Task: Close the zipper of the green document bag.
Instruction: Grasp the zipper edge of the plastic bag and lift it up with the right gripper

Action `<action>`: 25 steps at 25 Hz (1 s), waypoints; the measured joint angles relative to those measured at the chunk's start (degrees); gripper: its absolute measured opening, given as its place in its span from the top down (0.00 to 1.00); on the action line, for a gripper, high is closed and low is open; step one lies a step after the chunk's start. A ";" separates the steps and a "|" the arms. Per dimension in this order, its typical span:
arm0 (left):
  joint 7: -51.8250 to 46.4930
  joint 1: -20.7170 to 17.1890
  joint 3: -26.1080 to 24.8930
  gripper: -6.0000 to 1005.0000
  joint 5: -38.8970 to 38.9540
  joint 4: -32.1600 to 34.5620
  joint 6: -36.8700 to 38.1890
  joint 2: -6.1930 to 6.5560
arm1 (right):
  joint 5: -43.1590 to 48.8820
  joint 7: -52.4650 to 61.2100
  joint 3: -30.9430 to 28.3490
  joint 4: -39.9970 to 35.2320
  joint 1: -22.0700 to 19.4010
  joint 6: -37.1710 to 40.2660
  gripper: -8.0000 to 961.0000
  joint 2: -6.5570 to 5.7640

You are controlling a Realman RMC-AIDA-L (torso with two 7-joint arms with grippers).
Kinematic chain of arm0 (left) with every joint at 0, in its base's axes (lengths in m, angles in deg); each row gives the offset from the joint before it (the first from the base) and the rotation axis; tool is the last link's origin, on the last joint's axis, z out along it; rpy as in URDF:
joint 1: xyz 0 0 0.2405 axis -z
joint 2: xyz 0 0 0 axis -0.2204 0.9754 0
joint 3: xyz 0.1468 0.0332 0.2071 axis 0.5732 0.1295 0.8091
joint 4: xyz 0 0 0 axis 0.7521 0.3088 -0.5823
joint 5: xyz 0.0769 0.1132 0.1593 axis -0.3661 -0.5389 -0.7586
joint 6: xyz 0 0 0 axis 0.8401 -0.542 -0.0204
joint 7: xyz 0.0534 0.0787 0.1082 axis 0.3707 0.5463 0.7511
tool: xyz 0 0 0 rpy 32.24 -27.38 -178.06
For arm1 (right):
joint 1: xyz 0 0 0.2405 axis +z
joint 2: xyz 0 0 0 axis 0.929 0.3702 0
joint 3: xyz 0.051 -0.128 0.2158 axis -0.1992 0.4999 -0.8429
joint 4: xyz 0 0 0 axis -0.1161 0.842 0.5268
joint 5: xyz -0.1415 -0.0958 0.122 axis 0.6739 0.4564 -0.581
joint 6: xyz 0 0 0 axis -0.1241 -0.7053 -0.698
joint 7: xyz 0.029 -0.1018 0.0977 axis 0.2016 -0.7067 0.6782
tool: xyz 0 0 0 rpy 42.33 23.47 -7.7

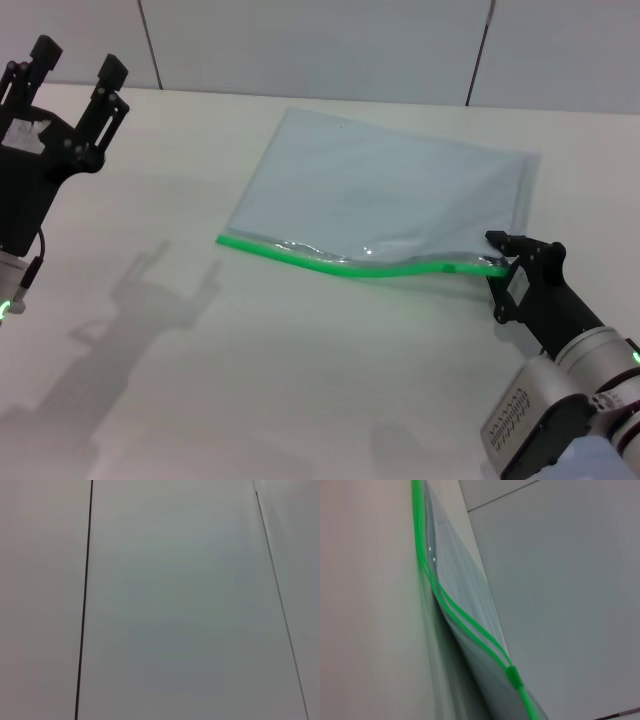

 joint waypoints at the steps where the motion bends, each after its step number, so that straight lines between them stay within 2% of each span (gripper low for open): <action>1: 0.00 0.00 0.00 0.31 -0.02 0.00 -0.12 0.00 | -0.01 -0.02 0.00 -0.16 0.00 0.00 0.78 0.00; 3: 0.00 0.00 0.03 0.31 -0.05 0.05 -0.40 0.00 | -0.02 -0.03 0.00 -0.49 0.00 0.01 0.85 -0.03; 15: 0.17 0.75 0.52 0.31 -1.69 0.38 -3.49 0.00 | 0.47 0.02 0.00 -2.43 0.71 0.80 0.93 -0.05; 19: 0.73 1.68 0.60 0.31 -5.81 1.17 -6.26 0.08 | 0.50 0.02 0.00 -3.06 1.31 0.58 0.94 -0.15; 25: 3.68 3.59 0.64 0.31 -18.48 4.48 -12.81 0.15 | 0.97 0.40 0.00 -4.14 2.75 0.62 0.94 -0.29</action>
